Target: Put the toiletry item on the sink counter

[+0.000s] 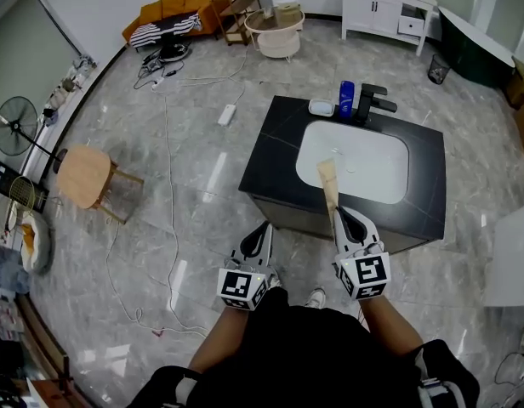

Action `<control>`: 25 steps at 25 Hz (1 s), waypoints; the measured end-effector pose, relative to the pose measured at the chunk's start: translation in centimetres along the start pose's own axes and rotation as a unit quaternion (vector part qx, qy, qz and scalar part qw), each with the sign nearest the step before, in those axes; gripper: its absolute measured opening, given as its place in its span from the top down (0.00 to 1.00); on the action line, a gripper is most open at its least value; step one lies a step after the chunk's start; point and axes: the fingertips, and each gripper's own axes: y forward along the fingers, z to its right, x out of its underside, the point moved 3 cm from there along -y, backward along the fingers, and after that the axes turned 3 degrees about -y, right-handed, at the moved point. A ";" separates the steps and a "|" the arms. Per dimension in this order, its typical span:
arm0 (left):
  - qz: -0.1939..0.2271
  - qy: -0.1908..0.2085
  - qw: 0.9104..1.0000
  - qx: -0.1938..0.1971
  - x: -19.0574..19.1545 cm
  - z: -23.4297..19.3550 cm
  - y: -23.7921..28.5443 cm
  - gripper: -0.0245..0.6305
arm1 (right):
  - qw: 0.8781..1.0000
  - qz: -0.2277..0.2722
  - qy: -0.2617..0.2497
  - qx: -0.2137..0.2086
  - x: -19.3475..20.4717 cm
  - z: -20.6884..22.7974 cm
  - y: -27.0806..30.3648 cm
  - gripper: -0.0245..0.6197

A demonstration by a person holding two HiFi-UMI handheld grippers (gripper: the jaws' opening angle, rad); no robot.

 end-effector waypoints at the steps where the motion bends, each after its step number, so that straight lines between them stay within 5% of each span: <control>1: 0.001 -0.002 1.000 -0.001 0.1 -0.1 0.2 0.95 | 1.000 0.001 -0.002 0.000 -0.1 0.2 0.2 0.95; 10: 0.012 0.001 1.000 0.002 -0.4 -4.5 3.9 0.95 | 1.000 0.000 -0.011 -0.004 -0.1 0.2 6.2 0.95; 25: 0.023 -0.003 0.999 0.049 -4.8 -18.6 13.2 0.95 | 0.999 0.019 0.004 0.033 -5.8 -0.7 21.6 0.95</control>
